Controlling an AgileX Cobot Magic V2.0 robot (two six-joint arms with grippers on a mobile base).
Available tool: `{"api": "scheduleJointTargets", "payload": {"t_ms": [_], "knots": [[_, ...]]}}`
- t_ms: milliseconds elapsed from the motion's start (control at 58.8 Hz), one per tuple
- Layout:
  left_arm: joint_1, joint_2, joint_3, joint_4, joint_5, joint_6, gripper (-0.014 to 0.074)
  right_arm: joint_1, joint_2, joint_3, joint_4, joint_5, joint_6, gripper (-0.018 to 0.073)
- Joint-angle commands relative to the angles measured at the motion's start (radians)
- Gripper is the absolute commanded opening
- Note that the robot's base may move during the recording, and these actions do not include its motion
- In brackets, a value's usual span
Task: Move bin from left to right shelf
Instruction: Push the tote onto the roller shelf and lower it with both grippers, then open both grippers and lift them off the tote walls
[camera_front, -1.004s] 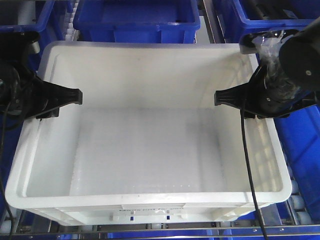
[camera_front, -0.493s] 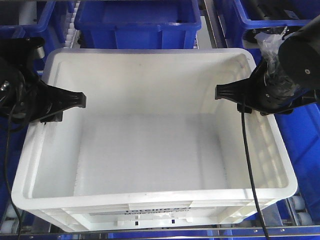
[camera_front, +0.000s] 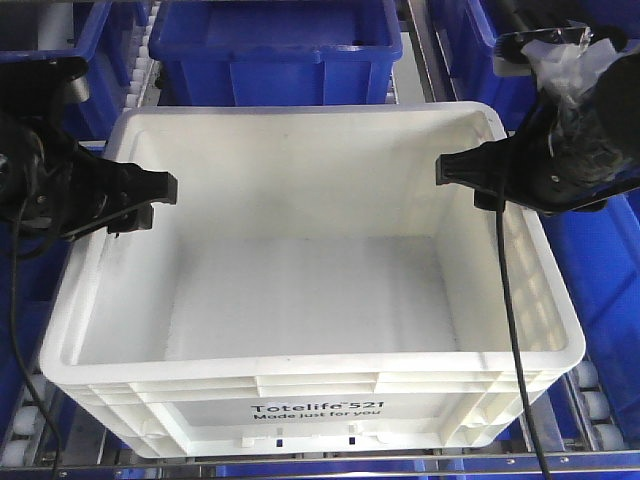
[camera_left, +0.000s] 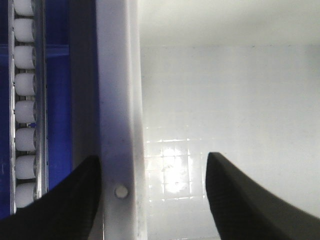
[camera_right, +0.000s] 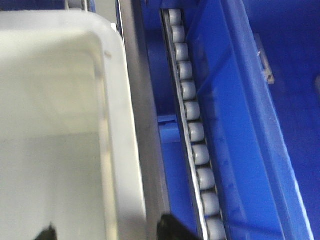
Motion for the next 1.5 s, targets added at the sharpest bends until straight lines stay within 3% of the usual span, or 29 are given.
{"api": "scheduleJointTargets", "payload": {"t_ms": [0,119,289,544,766,1021,1140,1225,1242,1259,1395,1480], "knots": [[-0.006,-0.059,-0.035,0.018,-0.051,0.015,0.044,-0.001,-0.063,-0.034,-0.023,-0.046,-0.047,0.0406],[-0.006,-0.098,-0.014,0.022,-0.061,0.058,0.044,-0.001,-0.095,-0.034,-0.011,-0.049,-0.102,0.0406],[-0.006,-0.202,0.11,0.033,-0.16,0.068,0.044,-0.001,-0.153,-0.013,-0.004,-0.089,-0.169,0.0406],[-0.006,-0.32,0.236,0.033,-0.237,0.079,0.044,-0.001,-0.296,0.216,-0.003,-0.309,-0.172,0.0405],[-0.006,-0.383,0.295,0.03,-0.25,0.085,0.044,-0.001,-0.397,0.385,-0.011,-0.396,-0.201,0.0405],[-0.006,-0.565,0.398,0.011,-0.341,0.191,0.044,-0.001,-0.648,0.569,-0.007,-0.558,-0.24,0.0405],[-0.006,-0.67,0.433,-0.053,-0.368,0.275,0.044,-0.001,-0.793,0.613,-0.001,-0.554,-0.254,0.0405],[-0.006,-0.756,0.467,-0.139,-0.391,0.354,0.044,-0.001,-0.897,0.64,0.035,-0.552,-0.31,0.0405],[-0.006,-0.857,0.517,-0.251,-0.41,0.457,0.044,-0.001,-1.034,0.678,0.127,-0.545,-0.425,0.0405],[-0.006,-0.87,0.527,-0.271,-0.413,0.477,0.044,-0.001,-1.051,0.682,0.142,-0.541,-0.439,0.0405],[-0.006,-1.025,0.612,-0.381,-0.431,0.608,0.044,-0.001,-1.237,0.74,0.307,-0.487,-0.593,0.0405],[-0.006,-1.123,0.672,-0.402,-0.44,0.637,0.0439,-0.001,-1.352,0.793,0.335,-0.482,-0.621,0.0405]]}}
